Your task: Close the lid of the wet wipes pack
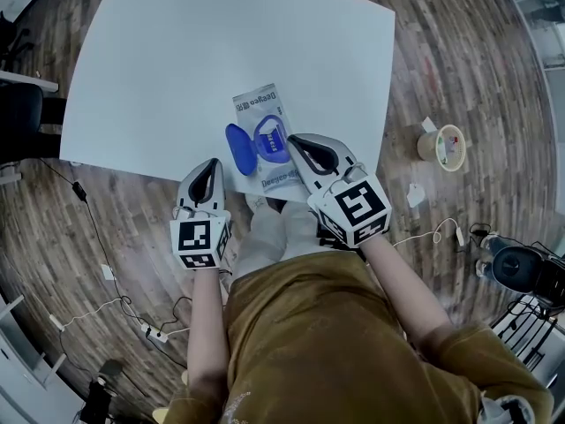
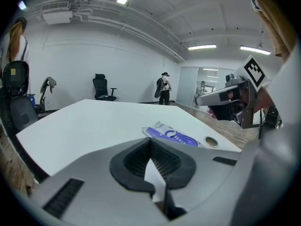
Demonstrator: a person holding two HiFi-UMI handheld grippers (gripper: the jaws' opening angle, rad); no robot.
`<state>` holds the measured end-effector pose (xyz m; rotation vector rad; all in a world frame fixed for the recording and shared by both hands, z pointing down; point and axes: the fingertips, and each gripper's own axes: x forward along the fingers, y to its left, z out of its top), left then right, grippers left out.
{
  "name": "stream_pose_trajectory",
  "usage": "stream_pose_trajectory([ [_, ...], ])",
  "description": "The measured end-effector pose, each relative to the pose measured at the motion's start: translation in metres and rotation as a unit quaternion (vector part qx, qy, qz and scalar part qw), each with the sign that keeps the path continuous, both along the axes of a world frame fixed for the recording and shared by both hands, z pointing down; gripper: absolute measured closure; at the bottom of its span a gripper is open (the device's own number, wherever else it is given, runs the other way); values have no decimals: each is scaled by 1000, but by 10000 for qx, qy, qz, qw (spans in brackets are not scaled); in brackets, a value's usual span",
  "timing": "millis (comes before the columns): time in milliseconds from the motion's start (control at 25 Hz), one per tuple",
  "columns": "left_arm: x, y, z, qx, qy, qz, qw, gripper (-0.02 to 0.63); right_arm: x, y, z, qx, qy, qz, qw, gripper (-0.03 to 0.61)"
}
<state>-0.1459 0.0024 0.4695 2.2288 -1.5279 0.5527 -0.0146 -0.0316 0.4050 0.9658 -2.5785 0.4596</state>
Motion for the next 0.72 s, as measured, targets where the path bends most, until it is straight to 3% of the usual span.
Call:
stream_pose_trajectory([
  [720, 10, -1, 11, -171, 58, 221, 9996, 615, -8, -1, 12, -198, 94, -56, 9997, 572],
])
